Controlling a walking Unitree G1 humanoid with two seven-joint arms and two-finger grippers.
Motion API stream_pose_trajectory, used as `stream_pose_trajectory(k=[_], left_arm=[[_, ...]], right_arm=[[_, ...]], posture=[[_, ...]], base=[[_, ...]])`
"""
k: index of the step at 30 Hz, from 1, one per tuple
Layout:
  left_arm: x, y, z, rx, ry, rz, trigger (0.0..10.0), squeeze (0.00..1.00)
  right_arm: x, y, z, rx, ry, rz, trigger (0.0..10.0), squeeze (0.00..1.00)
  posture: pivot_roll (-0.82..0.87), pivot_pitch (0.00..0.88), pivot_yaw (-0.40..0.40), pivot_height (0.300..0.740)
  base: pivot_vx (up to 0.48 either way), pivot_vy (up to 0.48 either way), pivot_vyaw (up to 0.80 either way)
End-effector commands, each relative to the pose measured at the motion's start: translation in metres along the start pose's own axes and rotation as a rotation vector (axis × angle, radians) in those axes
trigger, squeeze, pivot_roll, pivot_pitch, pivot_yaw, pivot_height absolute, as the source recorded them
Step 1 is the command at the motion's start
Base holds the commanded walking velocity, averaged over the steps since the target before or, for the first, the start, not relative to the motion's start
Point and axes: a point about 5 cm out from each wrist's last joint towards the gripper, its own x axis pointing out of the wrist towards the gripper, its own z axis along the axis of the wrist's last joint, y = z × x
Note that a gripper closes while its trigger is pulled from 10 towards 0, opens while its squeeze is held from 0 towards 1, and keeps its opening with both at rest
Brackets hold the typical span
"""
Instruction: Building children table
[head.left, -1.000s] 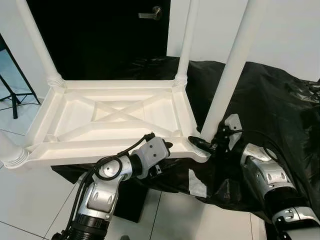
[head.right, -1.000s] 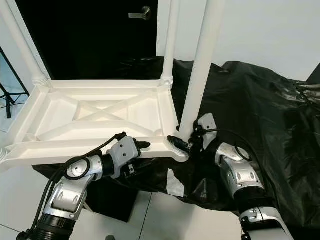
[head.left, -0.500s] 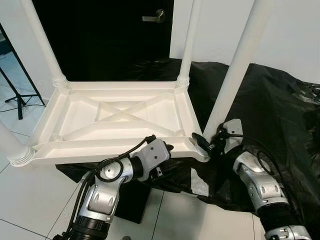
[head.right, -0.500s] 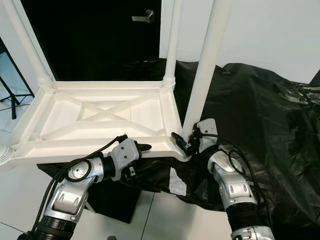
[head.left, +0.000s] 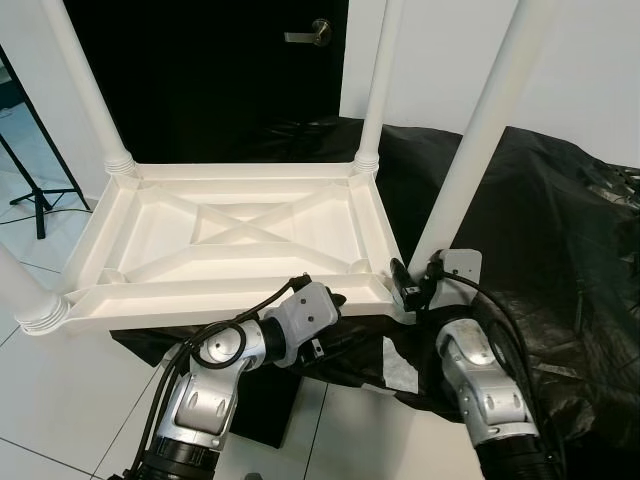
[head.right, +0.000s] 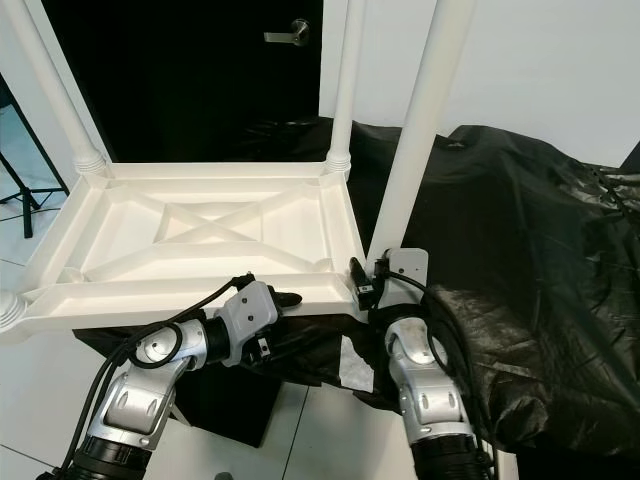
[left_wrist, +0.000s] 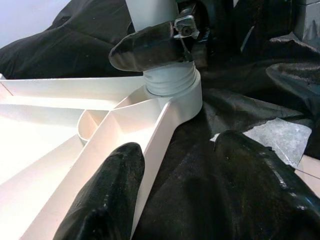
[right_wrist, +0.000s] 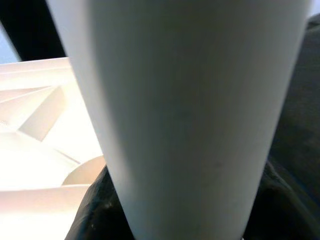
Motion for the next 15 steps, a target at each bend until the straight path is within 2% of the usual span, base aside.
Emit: stream_pose_trajectory(k=[1, 9, 10, 13, 15], left_arm=[[0.001, 0.004, 0.003, -0.002, -0.012, 0.119, 10.0, 0.0], [0.001, 0.007, 0.004, 0.015, -0.009, 0.11, 10.0, 0.0], [0.0, 0.008, 0.005, 0.019, -0.007, 0.112, 10.0, 0.0], [-0.001, 0.008, 0.006, 0.023, -0.005, 0.115, 10.0, 0.0], [-0.001, 0.006, 0.005, 0.017, -0.006, 0.12, 10.0, 0.0]], right_arm=[[-0.004, -0.005, -0.011, -0.036, 0.06, -0.063, 10.0, 0.0], [-0.004, 0.001, -0.004, -0.044, 0.036, -0.059, 10.0, 0.0], [-0.005, 0.0, -0.002, -0.038, 0.025, -0.057, 10.0, 1.0], [-0.008, -0.003, 0.001, -0.046, 0.002, -0.047, 10.0, 1.0], [-0.011, -0.009, 0.005, -0.029, -0.02, 0.018, 10.0, 1.0]], posture=[[0.02, 0.0, -0.06, 0.74], [0.04, 0.0, -0.049, 0.74], [0.05, 0.0, -0.059, 0.74], [0.05, 0.0, -0.069, 0.74], [0.05, 0.0, -0.078, 0.74]], base=[[0.0, 0.0, 0.0], [0.0, 0.0, 0.0], [0.0, 0.0, 0.0], [0.0, 0.0, 0.0], [0.0, 0.0, 0.0]])
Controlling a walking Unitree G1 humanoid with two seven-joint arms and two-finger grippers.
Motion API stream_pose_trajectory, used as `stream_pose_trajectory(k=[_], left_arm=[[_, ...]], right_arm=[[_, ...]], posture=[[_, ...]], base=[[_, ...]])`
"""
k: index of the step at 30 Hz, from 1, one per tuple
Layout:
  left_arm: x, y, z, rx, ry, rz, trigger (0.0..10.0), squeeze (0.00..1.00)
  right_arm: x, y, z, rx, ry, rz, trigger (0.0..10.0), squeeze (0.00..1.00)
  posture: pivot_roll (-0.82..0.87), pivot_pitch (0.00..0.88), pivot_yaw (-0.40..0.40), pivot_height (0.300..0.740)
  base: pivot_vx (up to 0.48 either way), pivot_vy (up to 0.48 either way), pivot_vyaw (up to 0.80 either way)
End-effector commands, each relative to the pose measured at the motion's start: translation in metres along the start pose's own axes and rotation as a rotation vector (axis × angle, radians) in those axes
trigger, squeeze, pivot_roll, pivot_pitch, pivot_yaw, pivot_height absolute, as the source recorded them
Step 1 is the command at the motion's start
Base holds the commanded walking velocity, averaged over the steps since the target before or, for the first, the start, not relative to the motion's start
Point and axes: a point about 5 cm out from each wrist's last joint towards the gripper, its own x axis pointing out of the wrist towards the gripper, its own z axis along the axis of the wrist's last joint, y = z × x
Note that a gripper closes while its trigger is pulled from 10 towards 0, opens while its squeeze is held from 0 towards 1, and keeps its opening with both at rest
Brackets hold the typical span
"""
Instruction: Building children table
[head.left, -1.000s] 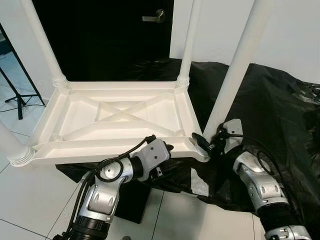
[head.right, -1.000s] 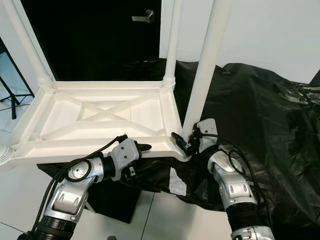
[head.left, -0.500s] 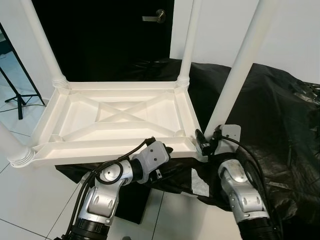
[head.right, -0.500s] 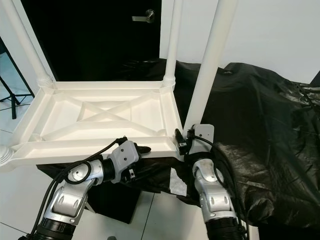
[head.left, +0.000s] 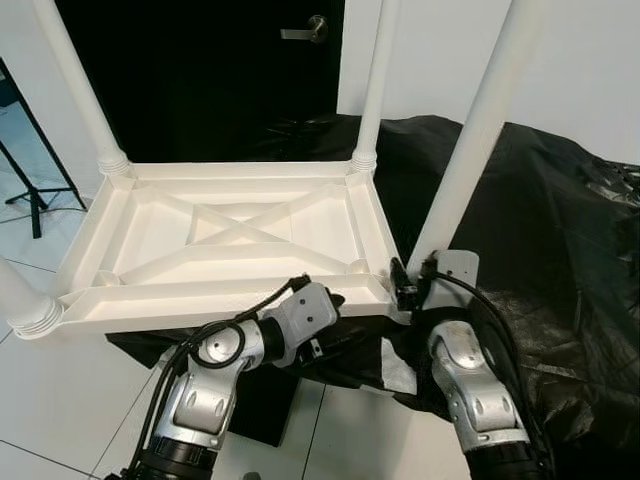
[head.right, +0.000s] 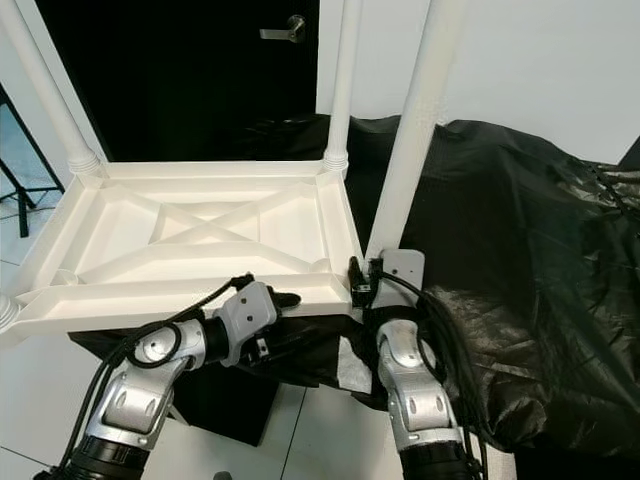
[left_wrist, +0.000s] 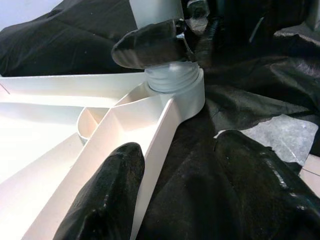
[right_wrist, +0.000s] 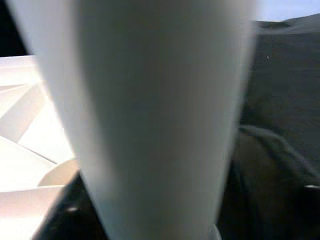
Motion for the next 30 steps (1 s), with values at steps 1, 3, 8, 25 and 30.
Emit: stream_pose_trajectory(k=[1, 3, 8, 25, 30], left_arm=[[0.0, 0.005, 0.005, 0.006, -0.013, 0.121, 10.0, 0.0], [0.001, 0.004, 0.005, 0.002, -0.014, 0.123, 10.0, 0.0], [0.003, 0.002, 0.006, -0.001, -0.02, 0.122, 10.0, 0.0], [0.004, 0.01, 0.007, 0.004, -0.028, 0.148, 10.0, 0.0], [0.002, 0.01, 0.007, 0.006, -0.022, 0.152, 10.0, 0.0]], right_arm=[[-0.003, -0.007, 0.002, 0.007, -0.008, 0.037, 10.0, 1.0], [-0.004, -0.014, 0.004, -0.006, -0.022, 0.078, 10.0, 1.0], [-0.001, -0.036, 0.009, -0.025, -0.046, 0.3, 10.0, 0.0], [0.027, -0.026, 0.008, -0.18, 0.043, 0.804, 0.3, 0.0], [0.024, -0.03, -0.002, -0.186, 0.079, 0.863, 0.0, 0.0]], posture=[[0.05, 0.0, -0.078, 0.74], [0.04, 0.0, -0.079, 0.74], [0.04, 0.0, -0.086, 0.74], [0.04, 0.0, -0.081, 0.74], [0.04, 0.0, -0.082, 0.74]], base=[[0.0, 0.0, 0.0], [0.0, 0.0, 0.0], [0.0, 0.0, 0.0], [0.0, 0.0, 0.0], [0.0, 0.0, 0.0]])
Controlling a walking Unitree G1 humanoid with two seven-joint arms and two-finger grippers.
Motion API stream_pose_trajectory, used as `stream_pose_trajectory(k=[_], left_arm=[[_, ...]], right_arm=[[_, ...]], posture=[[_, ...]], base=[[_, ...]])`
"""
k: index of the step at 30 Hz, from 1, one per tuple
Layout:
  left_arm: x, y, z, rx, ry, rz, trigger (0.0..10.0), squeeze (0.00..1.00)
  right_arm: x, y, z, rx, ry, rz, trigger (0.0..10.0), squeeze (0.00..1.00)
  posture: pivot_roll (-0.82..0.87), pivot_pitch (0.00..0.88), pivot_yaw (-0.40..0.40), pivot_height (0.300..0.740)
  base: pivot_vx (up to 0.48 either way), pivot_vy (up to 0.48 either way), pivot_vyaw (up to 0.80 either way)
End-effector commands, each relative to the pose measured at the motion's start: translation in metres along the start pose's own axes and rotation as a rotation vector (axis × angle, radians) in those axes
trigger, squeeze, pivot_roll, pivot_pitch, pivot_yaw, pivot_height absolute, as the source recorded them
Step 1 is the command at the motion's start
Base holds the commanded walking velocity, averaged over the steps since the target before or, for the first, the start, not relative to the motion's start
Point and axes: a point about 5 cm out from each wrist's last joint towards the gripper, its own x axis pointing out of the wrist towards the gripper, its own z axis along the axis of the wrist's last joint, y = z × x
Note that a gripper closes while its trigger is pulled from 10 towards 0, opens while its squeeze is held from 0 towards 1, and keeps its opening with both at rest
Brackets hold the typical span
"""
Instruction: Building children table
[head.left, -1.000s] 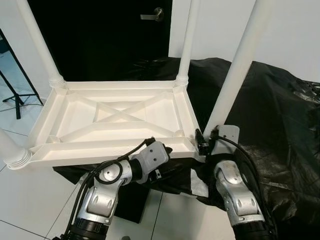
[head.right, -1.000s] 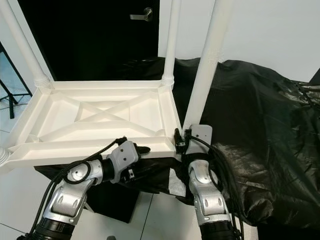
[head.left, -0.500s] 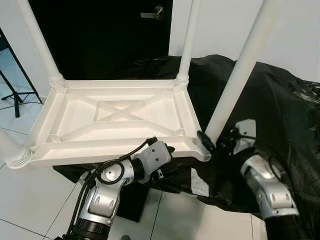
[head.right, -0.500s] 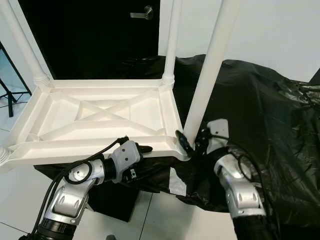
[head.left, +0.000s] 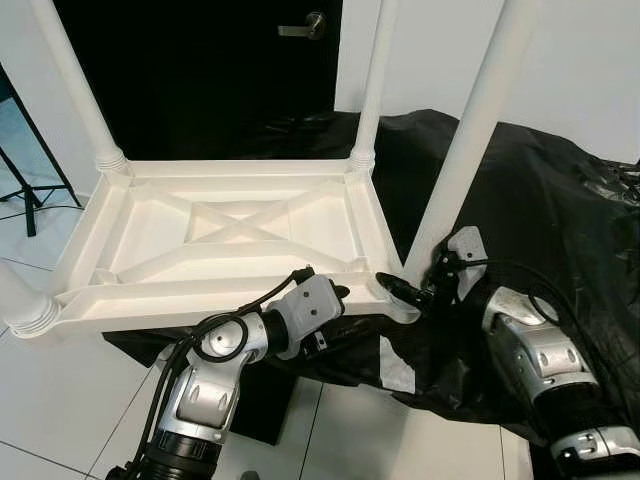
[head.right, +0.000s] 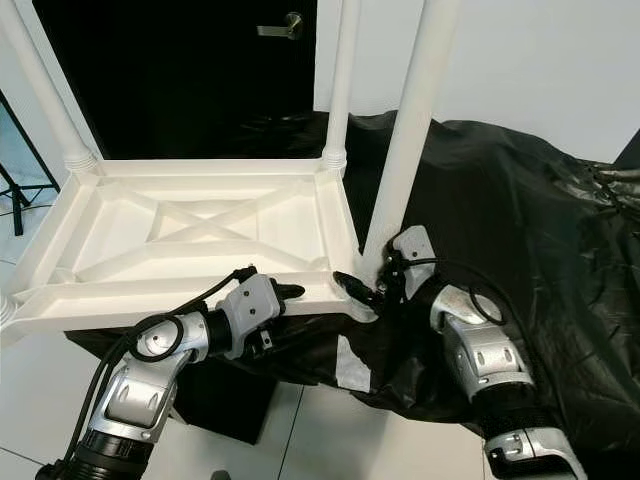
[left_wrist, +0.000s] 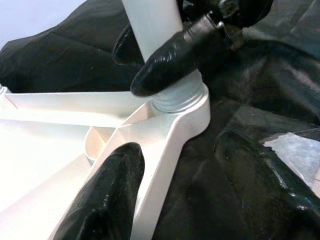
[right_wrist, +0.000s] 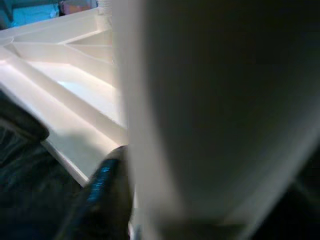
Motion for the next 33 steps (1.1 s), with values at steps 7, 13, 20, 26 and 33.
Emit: stream_pose_trajectory(k=[7, 13, 20, 26, 33], left_arm=[[0.0, 0.005, -0.003, -0.017, 0.006, 0.143, 10.0, 0.0], [0.002, 0.004, -0.002, -0.019, 0.001, 0.127, 10.0, 0.0], [0.004, 0.003, -0.001, -0.018, -0.002, 0.104, 10.0, 0.0], [0.005, 0.005, -0.001, -0.016, -0.004, 0.099, 10.0, 0.0], [0.005, 0.004, 0.0, -0.017, -0.005, 0.094, 10.0, 0.0]], right_arm=[[-0.004, 0.006, -0.015, 0.027, 0.047, 0.023, 2.7, 0.0], [-0.003, 0.01, -0.015, 0.066, 0.048, -0.181, 10.0, 0.0], [0.003, 0.03, -0.008, 0.09, -0.013, -0.259, 10.0, 0.0], [0.008, 0.041, -0.008, 0.135, -0.026, -0.344, 10.0, 0.0], [0.011, 0.043, -0.01, 0.169, 0.015, -0.583, 10.0, 0.0]], posture=[[0.03, 0.0, -0.075, 0.74], [0.01, 0.0, -0.057, 0.74], [-0.01, 0.0, -0.035, 0.74], [-0.01, 0.0, -0.029, 0.74], [-0.01, 0.0, -0.033, 0.74]], base=[[0.0, 0.0, 0.0], [0.0, 0.0, 0.0], [0.0, 0.0, 0.0], [0.0, 0.0, 0.0], [0.0, 0.0, 0.0]])
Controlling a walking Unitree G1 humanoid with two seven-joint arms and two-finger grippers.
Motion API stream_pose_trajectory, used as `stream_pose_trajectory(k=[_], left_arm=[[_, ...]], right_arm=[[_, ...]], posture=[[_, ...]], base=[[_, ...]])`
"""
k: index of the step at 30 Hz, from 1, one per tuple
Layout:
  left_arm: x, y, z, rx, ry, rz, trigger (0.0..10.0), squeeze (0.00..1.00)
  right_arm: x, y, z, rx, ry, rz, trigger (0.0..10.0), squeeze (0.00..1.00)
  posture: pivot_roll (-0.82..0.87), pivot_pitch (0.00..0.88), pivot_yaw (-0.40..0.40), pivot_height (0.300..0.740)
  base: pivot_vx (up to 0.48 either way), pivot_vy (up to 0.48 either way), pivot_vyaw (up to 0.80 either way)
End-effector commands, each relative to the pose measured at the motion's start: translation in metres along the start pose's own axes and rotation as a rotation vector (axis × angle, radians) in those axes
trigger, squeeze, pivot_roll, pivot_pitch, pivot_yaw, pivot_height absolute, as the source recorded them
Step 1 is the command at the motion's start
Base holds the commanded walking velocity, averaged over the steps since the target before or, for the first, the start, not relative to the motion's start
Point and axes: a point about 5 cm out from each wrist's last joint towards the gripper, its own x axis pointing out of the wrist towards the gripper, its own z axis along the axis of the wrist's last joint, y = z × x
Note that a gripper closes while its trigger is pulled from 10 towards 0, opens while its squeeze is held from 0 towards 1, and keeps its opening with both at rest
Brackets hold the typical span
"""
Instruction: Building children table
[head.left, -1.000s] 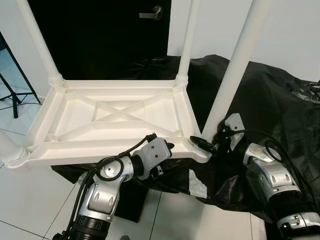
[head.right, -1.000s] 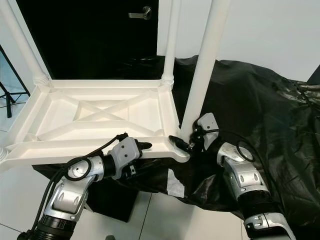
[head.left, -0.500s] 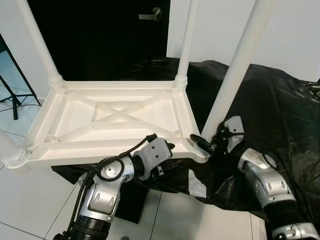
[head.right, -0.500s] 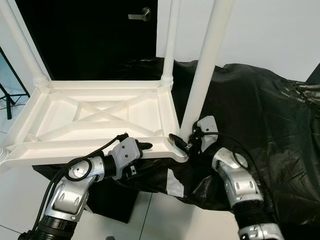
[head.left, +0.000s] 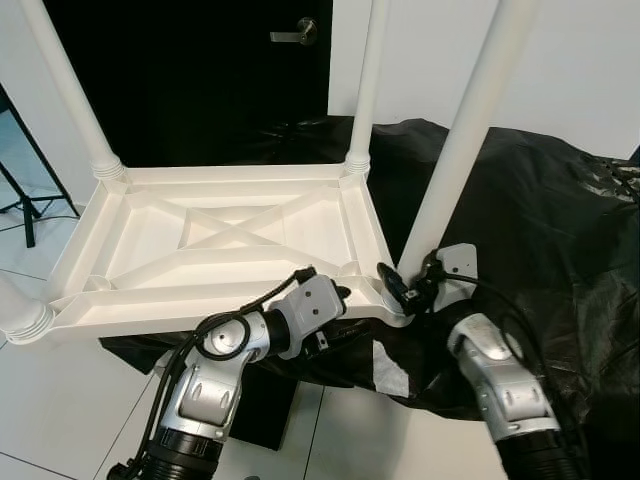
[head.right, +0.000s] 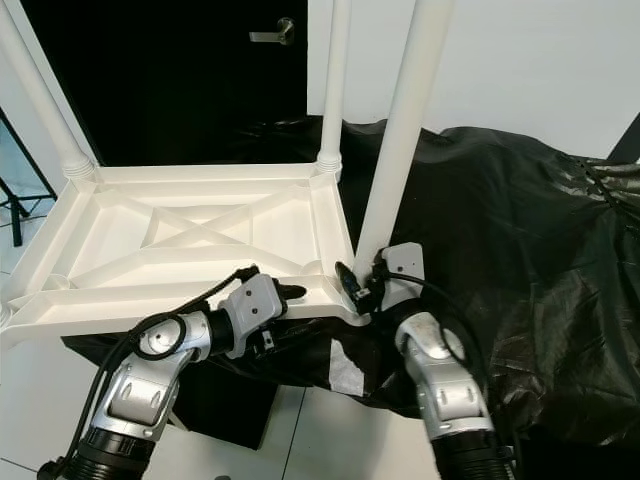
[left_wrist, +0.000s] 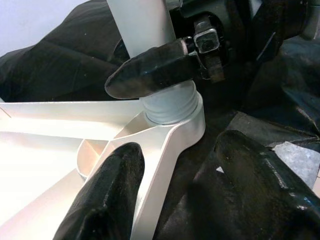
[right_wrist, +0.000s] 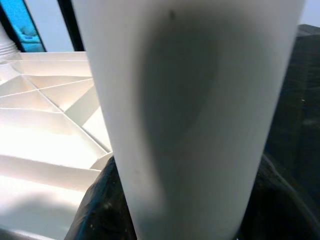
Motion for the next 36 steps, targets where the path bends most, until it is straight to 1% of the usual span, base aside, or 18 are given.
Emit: stream_pose_trajectory(k=[1, 5, 9, 13, 14, 16, 18, 20, 21, 22, 23, 25, 26, 27, 28, 31, 34, 36], left_arm=[[0.002, 0.004, 0.0, -0.011, -0.006, 0.107, 10.0, 0.0], [0.001, 0.004, 0.0, -0.011, -0.005, 0.109, 10.0, 0.0], [0.001, 0.005, -0.001, -0.013, -0.003, 0.118, 10.0, 0.0], [0.0, 0.004, -0.001, -0.014, -0.003, 0.119, 10.0, 0.0], [0.0, 0.004, -0.001, -0.014, -0.002, 0.116, 10.0, 0.0], [0.001, 0.003, -0.002, -0.013, -0.001, 0.111, 10.0, 0.0], [0.002, 0.003, -0.001, -0.011, -0.002, 0.107, 10.0, 0.0], [0.003, 0.003, -0.001, -0.01, -0.002, 0.105, 10.0, 0.0], [0.003, 0.003, -0.001, -0.01, -0.002, 0.104, 10.0, 0.0], [0.003, 0.003, -0.001, -0.009, -0.003, 0.102, 10.0, 0.0], [0.003, 0.003, -0.001, -0.009, -0.003, 0.102, 10.0, 0.0], [0.004, 0.003, -0.001, -0.009, -0.003, 0.1, 10.0, 0.0], [0.004, 0.003, -0.001, -0.009, -0.003, 0.1, 10.0, 0.0], [0.004, 0.003, -0.001, -0.008, -0.002, 0.098, 10.0, 0.0], [0.004, 0.003, -0.001, -0.007, -0.001, 0.098, 10.0, 0.0], [0.004, 0.004, -0.001, -0.005, 0.0, 0.1, 10.0, 0.0], [0.004, 0.004, -0.001, -0.005, 0.0, 0.102, 10.0, 0.0], [0.003, 0.004, -0.002, -0.007, 0.001, 0.105, 10.0, 0.0]], right_arm=[[-0.003, -0.001, -0.01, -0.007, 0.068, -0.105, 10.0, 0.0], [-0.004, 0.0, -0.01, -0.004, 0.069, -0.153, 10.0, 0.0], [-0.006, 0.009, -0.009, 0.047, 0.062, -0.189, 10.0, 0.0], [-0.007, 0.011, -0.008, 0.05, 0.059, -0.2, 10.0, 0.0], [-0.007, 0.011, -0.006, 0.045, 0.05, -0.202, 10.0, 1.0], [-0.008, 0.01, -0.003, 0.057, 0.04, -0.18, 10.0, 1.0], [-0.01, 0.003, 0.002, 0.042, 0.005, -0.126, 10.0, 1.0], [-0.011, 0.0, 0.004, 0.037, -0.006, -0.108, 10.0, 1.0], [-0.012, -0.005, 0.006, 0.022, -0.014, -0.065, 10.0, 1.0], [-0.014, -0.01, 0.008, -0.02, -0.031, 0.001, 10.0, 1.0], [-0.014, -0.01, 0.008, -0.02, -0.031, 0.001, 10.0, 1.0], [-0.016, -0.017, 0.011, -0.065, -0.04, 0.094, 10.0, 1.0], [-0.016, -0.017, 0.011, -0.065, -0.04, 0.094, 10.0, 1.0], [-0.016, -0.022, 0.013, -0.079, -0.038, 0.147, 10.0, 0.14], [-0.015, -0.026, 0.014, -0.087, -0.035, 0.193, 10.0, 0.0], [-0.012, -0.032, 0.017, -0.097, -0.029, 0.298, 10.0, 0.0], [-0.008, -0.033, 0.017, -0.112, -0.02, 0.345, 10.0, 0.0], [-0.001, -0.031, 0.016, -0.115, -0.007, 0.419, 10.0, 0.0]], posture=[[-0.01, 0.0, -0.034, 0.74], [-0.01, 0.0, -0.037, 0.74], [0.0, 0.0, -0.044, 0.74], [0.0, 0.0, -0.042, 0.74], [0.0, 0.0, -0.041, 0.74], [0.0, 0.0, -0.039, 0.74], [-0.01, 0.0, -0.041, 0.74], [-0.01, 0.0, -0.042, 0.74], [-0.01, 0.0, -0.038, 0.74], [-0.01, 0.0, -0.037, 0.74], [-0.01, 0.0, -0.037, 0.74], [-0.01, 0.0, -0.033, 0.74], [-0.01, 0.0, -0.033, 0.74], [-0.01, 0.0, -0.034, 0.74], [-0.01, 0.0, -0.035, 0.74], [-0.01, 0.0, -0.035, 0.74], [-0.01, 0.0, -0.034, 0.74], [0.0, 0.0, -0.036, 0.74]], base=[[0.0, 0.0, 0.0], [0.0, 0.0, 0.0], [0.0, 0.0, 0.0], [0.0, 0.0, 0.0], [0.0, 0.0, 0.0], [0.0, 0.0, 0.0], [0.0, 0.0, 0.0], [0.0, 0.0, 0.0], [0.0, 0.0, 0.0], [0.0, 0.0, 0.0], [0.0, 0.0, 0.0], [0.0, 0.0, 0.0], [0.0, 0.0, 0.0], [0.0, 0.0, 0.0], [0.0, 0.0, 0.0], [0.0, 0.0, 0.0], [0.0, 0.0, 0.0], [0.0, 0.0, 0.0]])
